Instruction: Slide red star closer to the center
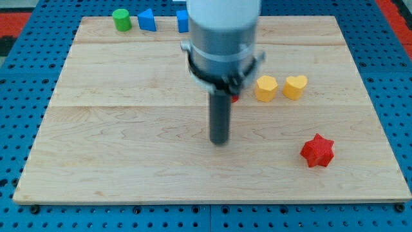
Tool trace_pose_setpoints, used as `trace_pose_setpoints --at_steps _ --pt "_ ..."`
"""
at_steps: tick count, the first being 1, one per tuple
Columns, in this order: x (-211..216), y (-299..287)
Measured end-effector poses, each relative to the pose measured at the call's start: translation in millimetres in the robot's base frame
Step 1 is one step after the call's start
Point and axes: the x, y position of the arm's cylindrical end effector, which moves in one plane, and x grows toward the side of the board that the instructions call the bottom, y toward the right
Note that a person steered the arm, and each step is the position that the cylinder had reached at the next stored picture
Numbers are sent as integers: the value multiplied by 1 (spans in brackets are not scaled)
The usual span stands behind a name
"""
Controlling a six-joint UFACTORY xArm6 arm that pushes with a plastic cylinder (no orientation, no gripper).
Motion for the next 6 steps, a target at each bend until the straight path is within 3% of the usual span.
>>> trace_pose_setpoints --at_steps 1,2,3,5,6 --pt "72 93" --pt "52 176" --pt "6 184" --pt "-36 28" --pt "-7 84"
